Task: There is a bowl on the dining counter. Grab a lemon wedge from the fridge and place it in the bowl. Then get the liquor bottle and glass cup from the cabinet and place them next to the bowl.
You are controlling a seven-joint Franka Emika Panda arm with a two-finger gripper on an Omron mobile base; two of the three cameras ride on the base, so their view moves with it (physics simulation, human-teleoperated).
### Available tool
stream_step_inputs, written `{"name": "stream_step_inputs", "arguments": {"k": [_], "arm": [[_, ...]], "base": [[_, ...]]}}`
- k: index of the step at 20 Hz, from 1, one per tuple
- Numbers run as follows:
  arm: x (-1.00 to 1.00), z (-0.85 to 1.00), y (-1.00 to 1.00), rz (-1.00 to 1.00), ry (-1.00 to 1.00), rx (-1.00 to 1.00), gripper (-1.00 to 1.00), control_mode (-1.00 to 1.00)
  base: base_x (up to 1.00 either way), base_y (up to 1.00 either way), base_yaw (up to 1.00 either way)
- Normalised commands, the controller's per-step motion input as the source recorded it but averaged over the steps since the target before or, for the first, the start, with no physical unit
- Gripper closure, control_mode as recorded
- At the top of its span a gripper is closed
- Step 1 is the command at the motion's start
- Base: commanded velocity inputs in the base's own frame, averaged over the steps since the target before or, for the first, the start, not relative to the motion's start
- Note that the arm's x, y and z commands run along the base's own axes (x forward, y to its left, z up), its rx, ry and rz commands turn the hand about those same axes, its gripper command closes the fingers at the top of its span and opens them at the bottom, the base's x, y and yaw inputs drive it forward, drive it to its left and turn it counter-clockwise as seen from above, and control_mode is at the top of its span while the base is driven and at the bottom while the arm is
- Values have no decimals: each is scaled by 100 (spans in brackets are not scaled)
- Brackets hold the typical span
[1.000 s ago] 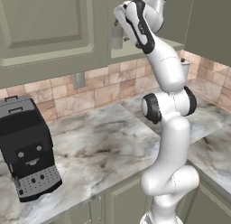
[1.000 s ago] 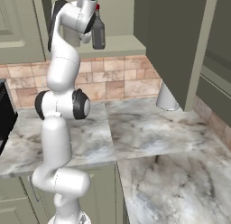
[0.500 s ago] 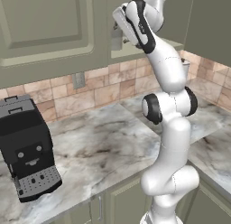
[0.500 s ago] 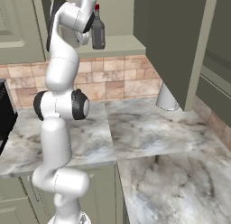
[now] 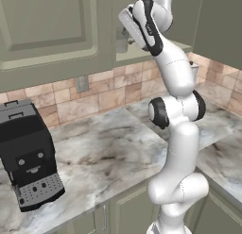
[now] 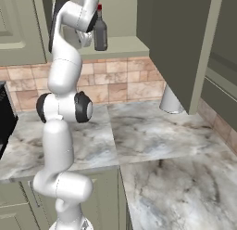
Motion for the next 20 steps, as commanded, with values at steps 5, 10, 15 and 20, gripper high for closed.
{"name": "stream_step_inputs", "arguments": {"k": [5, 10, 15, 20], "arm": [[-17, -24, 1, 0, 1, 0, 100, -100], [-63, -3, 0, 0, -6, 0, 100, -100], [-86, -14, 0, 0, -9, 0, 100, -100], [-97, -21, -11, 0, -19, 0, 100, -100]], "base": [[0, 0, 0], [0, 0, 0], [0, 0, 0], [0, 0, 0]]}}
